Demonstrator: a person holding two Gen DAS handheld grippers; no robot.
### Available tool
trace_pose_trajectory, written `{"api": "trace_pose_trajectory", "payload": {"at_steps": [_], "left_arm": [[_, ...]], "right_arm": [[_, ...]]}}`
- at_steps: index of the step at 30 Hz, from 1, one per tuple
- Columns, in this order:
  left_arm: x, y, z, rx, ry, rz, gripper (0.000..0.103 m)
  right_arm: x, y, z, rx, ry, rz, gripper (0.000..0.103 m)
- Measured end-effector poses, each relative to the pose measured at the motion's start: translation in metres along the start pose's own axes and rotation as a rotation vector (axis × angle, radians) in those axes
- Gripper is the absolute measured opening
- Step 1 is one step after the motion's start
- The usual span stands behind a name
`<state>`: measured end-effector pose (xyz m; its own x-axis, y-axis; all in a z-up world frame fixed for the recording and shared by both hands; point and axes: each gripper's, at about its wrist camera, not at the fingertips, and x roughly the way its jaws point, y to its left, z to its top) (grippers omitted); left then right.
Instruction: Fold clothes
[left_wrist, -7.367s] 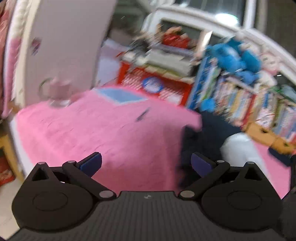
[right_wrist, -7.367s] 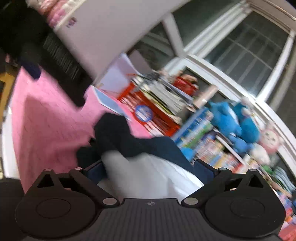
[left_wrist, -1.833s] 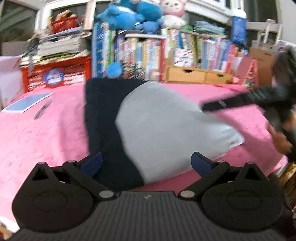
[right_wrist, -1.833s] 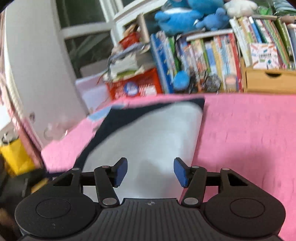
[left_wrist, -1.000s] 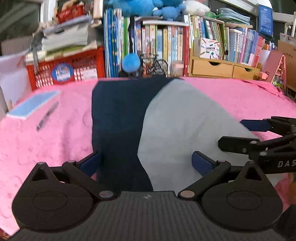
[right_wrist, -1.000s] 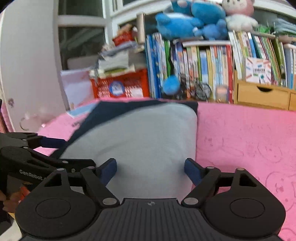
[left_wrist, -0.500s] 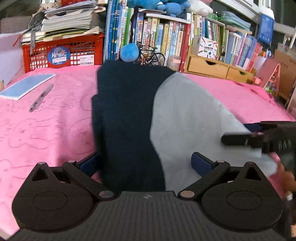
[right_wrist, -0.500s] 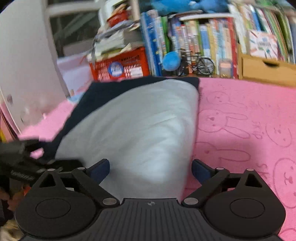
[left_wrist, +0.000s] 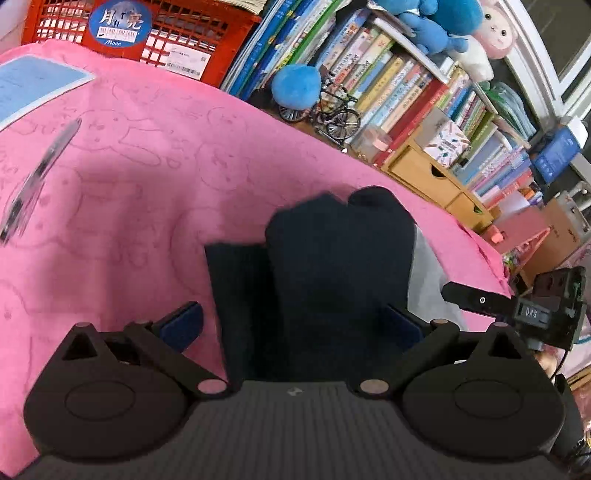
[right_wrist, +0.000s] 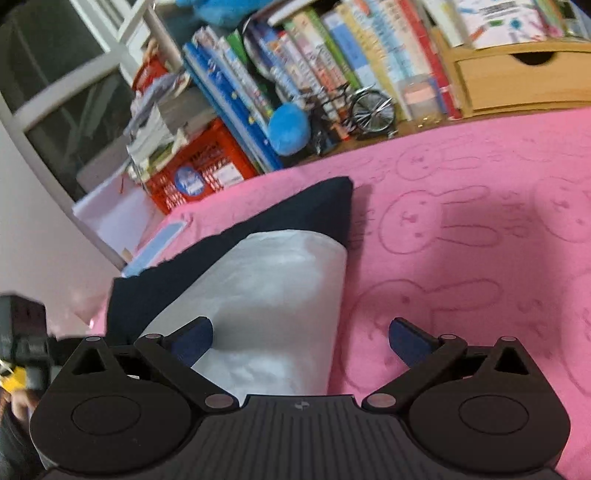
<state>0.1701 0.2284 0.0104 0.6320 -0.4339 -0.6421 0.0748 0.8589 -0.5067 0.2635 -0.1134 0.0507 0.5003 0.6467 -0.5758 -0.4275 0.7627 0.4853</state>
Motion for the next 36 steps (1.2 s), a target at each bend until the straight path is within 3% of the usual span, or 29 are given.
{"api": "trace_pose_trajectory", "payload": {"at_steps": [6,12,14,16,22,25,28,32,36], "left_arm": [[0.008,-0.008,-0.003,0.074,-0.038,0.037,0.103],[0.012,-0.011,-0.004,0.116,-0.071,0.047,0.099],[0.013,-0.013,-0.004,0.13,-0.075,0.048,0.096],[0.014,-0.013,-0.005,0.141,-0.077,0.048,0.095],[0.015,-0.013,-0.006,0.154,-0.073,0.051,0.096],[0.016,-0.016,-0.008,0.172,-0.079,0.069,0.097],[0.016,-0.017,-0.011,0.186,-0.089,0.069,0.092],[0.013,-0.014,-0.009,0.16,-0.088,0.039,0.075],[0.018,-0.018,-0.003,0.142,-0.076,0.032,0.073]], "right_arm": [[0.017,0.009,0.005,-0.038,0.006,0.025,0.103],[0.026,0.025,0.002,-0.074,-0.005,0.025,0.087],[0.022,0.021,0.003,-0.053,-0.017,0.026,0.076],[0.02,0.017,0.004,-0.042,-0.019,0.029,0.073],[0.031,0.026,0.011,-0.103,0.0,-0.023,0.086],[0.035,0.031,0.012,-0.122,0.005,-0.042,0.086],[0.031,0.032,0.01,-0.125,-0.009,-0.039,0.075],[0.021,0.033,0.008,-0.121,-0.055,-0.055,0.052],[0.01,0.036,0.01,-0.118,-0.112,-0.073,0.039]]}}
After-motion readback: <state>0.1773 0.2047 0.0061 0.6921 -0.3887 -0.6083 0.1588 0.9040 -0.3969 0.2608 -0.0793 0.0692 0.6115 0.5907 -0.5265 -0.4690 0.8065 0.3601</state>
